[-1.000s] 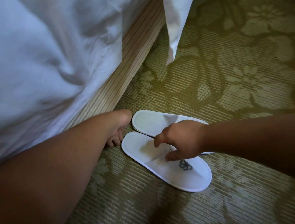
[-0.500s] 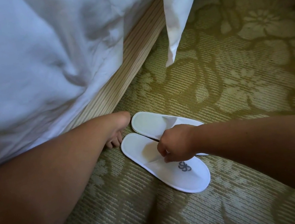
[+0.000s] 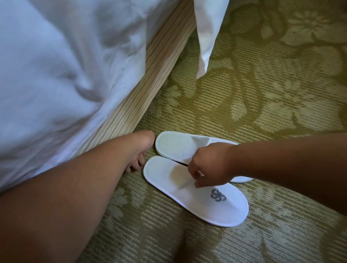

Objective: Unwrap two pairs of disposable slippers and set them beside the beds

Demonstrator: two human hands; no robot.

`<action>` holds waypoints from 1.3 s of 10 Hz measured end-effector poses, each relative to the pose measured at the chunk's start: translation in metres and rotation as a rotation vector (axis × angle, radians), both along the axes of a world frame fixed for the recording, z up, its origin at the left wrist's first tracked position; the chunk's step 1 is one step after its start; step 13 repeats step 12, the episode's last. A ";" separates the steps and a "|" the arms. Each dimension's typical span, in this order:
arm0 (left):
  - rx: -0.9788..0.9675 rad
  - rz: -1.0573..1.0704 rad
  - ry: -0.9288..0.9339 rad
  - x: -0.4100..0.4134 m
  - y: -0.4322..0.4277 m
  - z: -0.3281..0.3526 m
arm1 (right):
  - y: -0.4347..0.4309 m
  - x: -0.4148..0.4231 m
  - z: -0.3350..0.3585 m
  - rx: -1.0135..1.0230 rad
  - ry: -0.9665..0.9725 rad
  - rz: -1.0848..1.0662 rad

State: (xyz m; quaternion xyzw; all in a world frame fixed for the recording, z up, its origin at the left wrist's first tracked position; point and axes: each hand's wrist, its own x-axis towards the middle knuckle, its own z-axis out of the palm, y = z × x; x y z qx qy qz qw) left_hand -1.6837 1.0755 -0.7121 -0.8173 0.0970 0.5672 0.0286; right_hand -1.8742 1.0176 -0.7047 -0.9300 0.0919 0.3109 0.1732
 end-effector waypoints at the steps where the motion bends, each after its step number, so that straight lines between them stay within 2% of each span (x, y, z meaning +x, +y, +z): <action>1: -0.043 -0.020 -0.051 0.000 0.000 0.000 | -0.012 -0.003 0.004 0.010 -0.075 -0.104; 2: -0.069 -0.005 -0.085 0.001 -0.001 -0.003 | -0.041 -0.004 0.009 0.164 -0.167 -0.517; 3: -0.067 0.020 -0.074 0.000 0.000 -0.002 | -0.074 -0.005 0.016 0.486 -0.202 -1.078; 4: -0.051 0.046 -0.034 0.000 -0.001 0.001 | -0.094 -0.013 0.020 0.656 -0.123 -1.313; 5: -0.050 0.104 0.021 0.000 -0.001 0.003 | -0.096 -0.020 0.017 0.674 -0.092 -1.319; 7: -0.235 0.244 0.072 -0.004 0.008 0.020 | -0.077 -0.023 0.025 0.679 -0.130 -1.324; 9: -0.365 0.424 0.155 -0.035 0.022 0.058 | -0.021 -0.027 0.045 0.786 -0.193 -1.511; 10: -0.375 0.488 0.164 -0.053 0.038 0.076 | 0.015 -0.033 0.067 0.801 -0.233 -1.513; 11: -0.370 0.514 0.210 -0.067 0.057 0.112 | 0.041 -0.045 0.106 0.669 -0.159 -1.416; 12: -0.326 0.549 0.234 -0.072 0.075 0.153 | 0.045 -0.052 0.157 0.649 -0.138 -1.417; 13: -0.326 0.549 0.234 -0.072 0.075 0.153 | 0.045 -0.052 0.157 0.649 -0.138 -1.417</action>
